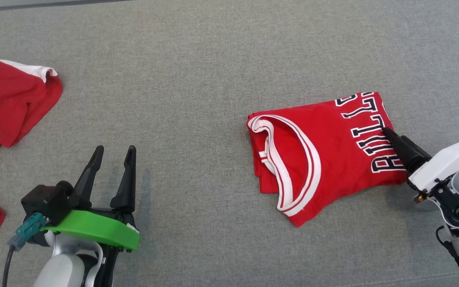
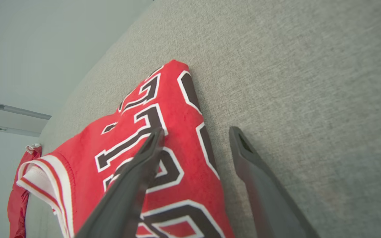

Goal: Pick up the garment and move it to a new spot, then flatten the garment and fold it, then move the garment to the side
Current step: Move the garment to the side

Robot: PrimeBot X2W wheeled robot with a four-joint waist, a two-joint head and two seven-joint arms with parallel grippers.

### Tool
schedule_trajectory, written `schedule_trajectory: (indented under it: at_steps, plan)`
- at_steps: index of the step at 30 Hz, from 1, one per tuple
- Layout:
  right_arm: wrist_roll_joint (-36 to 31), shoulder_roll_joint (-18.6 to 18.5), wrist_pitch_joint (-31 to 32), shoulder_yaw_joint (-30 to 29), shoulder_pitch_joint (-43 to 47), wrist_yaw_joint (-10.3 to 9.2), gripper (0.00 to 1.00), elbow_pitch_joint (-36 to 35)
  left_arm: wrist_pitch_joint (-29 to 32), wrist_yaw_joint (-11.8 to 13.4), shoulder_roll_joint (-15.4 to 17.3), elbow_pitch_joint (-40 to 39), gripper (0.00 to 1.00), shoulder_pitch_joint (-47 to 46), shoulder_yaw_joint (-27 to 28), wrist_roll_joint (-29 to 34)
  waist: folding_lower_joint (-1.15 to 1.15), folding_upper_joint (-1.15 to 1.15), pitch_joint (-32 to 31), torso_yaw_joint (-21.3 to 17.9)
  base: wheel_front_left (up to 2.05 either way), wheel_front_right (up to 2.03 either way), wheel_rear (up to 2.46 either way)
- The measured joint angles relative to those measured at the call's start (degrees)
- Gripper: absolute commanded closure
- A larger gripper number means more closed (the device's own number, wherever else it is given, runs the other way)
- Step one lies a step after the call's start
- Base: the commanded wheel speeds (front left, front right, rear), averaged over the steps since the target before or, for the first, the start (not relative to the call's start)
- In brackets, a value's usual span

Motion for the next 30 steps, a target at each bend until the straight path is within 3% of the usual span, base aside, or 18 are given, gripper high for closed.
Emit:
schedule_trajectory:
  at_steps: [3, 4, 5, 9, 12, 16, 19, 24, 30]
  plan:
    - [1.6, 1.8, 0.4, 0.0, -1.3, 0.05, 0.03, 2.6, 0.0, 0.0, -0.1, 0.2, 0.00, -0.7, -0.1, 0.0, 0.00, 0.00, 0.4, 0.8, 0.00, 0.00, 0.00]
    - [2.0, 2.3, 0.5, 0.0, -1.8, 0.10, 0.62, 3.1, 0.0, -0.1, -0.3, 0.3, 0.00, -1.0, -0.3, 0.0, 0.00, 0.00, 0.5, 1.0, 0.00, 0.00, 0.00]
    - [2.2, 2.5, 0.5, 0.0, -2.3, 0.35, 1.00, 3.5, 0.0, -0.2, -0.5, 0.5, 0.00, -1.2, -0.5, 0.0, 0.00, 0.00, 0.5, 1.3, 0.00, 0.00, 0.00]
    - [2.6, 1.9, 1.6, 0.9, -4.3, 2.15, 1.00, 2.8, 0.0, -0.3, -1.3, 1.3, 0.00, -1.7, -1.1, 0.0, 0.00, 0.00, 0.5, 2.2, 0.00, 0.00, 0.00]
    - [2.6, 0.0, 6.5, 5.0, -8.4, 4.04, 1.00, -3.1, -0.4, -0.3, -1.5, 2.1, 0.00, -2.0, -0.2, 0.0, 0.00, 0.00, 0.0, 3.2, 0.00, 0.00, 0.00]
    - [3.1, -1.8, 12.3, 7.8, -11.9, 4.21, 1.00, -7.6, -1.0, -0.2, -1.5, 2.6, 0.00, -1.9, 0.5, -0.1, 0.00, 0.00, -0.7, 3.2, 0.00, 0.00, 0.00]
    - [3.6, -5.6, 18.6, 8.7, -13.8, 3.99, 1.00, -8.6, -1.1, -0.2, -1.6, 3.2, 0.00, -1.9, 0.4, -0.1, 0.00, 0.00, -1.3, 3.0, 0.00, 0.00, 0.00]
    - [2.8, -14.9, 25.3, 5.4, -15.2, -1.32, 1.00, -5.5, -1.1, -0.4, -1.8, 3.2, 0.00, -1.9, -0.5, -0.1, 0.00, 0.00, -1.9, 2.7, 0.00, 0.00, 0.00]
    - [-0.5, -20.4, 27.8, 2.1, -17.4, -6.27, 1.00, -3.0, -0.4, -0.8, -1.7, 2.7, 0.00, -1.9, -1.2, -0.1, 0.00, 0.00, -0.9, 3.2, 0.00, 0.00, 0.00]
